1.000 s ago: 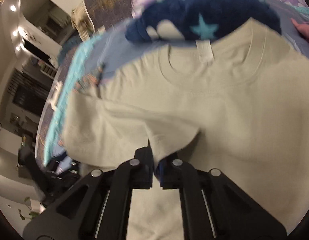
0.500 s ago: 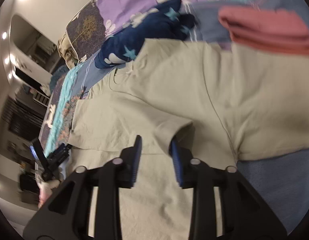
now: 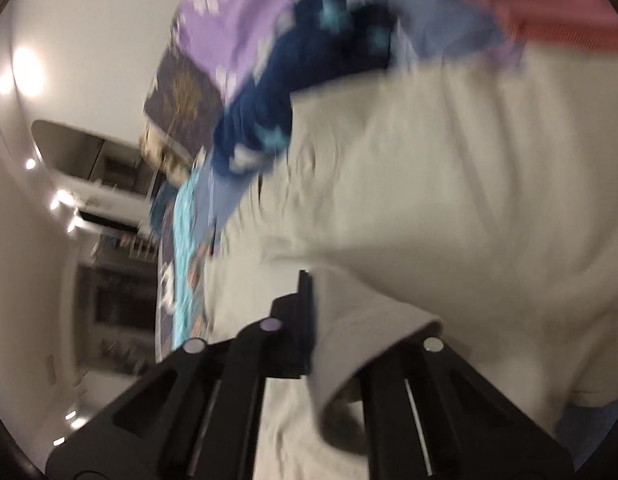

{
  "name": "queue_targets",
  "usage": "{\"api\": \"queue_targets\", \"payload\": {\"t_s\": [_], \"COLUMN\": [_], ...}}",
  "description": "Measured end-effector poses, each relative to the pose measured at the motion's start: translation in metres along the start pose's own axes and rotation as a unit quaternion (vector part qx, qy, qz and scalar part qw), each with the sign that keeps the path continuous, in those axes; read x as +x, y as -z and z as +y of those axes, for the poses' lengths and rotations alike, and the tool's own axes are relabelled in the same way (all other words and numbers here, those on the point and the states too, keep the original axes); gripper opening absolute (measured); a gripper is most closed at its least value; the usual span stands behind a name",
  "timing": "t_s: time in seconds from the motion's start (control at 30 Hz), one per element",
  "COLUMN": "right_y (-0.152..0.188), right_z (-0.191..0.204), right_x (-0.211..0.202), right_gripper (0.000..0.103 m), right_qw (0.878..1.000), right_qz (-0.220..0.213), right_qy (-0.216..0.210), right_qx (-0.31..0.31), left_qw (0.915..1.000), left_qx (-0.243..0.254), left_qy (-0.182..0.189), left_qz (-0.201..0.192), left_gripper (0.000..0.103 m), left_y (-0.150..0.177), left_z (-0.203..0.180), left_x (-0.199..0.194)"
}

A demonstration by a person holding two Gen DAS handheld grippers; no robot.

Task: Fold small clothes

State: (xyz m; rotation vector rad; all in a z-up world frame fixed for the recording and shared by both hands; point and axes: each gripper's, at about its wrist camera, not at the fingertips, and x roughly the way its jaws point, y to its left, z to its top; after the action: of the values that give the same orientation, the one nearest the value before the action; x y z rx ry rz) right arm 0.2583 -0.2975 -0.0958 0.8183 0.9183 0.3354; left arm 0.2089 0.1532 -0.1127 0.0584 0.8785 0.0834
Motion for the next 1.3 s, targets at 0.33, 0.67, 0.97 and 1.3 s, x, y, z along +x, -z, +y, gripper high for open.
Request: {"api": "queue_targets", "payload": {"t_s": [0.33,0.67,0.97,1.3], "right_y": [0.021,0.05,0.105,0.133], "right_z": [-0.007,0.1,0.265,0.301], "right_x": [-0.049,0.014,0.182,0.329], "right_gripper": [0.018,0.021,0.032,0.001], "right_qw": [0.972,0.95,0.882,0.814], "right_qz": [-0.088,-0.01,0.095,0.127], "right_qy": [0.2,0.161,0.108,0.222], "right_qx": [-0.086,-0.266,-0.45,-0.522], "left_qw": [0.9997,0.9996,0.9995,0.9994], "left_qx": [0.022,-0.002,-0.001,0.025], "left_qy": [0.001,0.026,0.025,0.003], "left_qz": [-0.014,-0.01,-0.019,-0.025], "left_gripper": [0.024,0.024,0.023,0.003], "left_y": [0.003,0.004,0.006,0.008], "left_z": [-0.01,-0.002,-0.003,-0.014], "left_x": [-0.004,-0.002,-0.002,-0.001]}}
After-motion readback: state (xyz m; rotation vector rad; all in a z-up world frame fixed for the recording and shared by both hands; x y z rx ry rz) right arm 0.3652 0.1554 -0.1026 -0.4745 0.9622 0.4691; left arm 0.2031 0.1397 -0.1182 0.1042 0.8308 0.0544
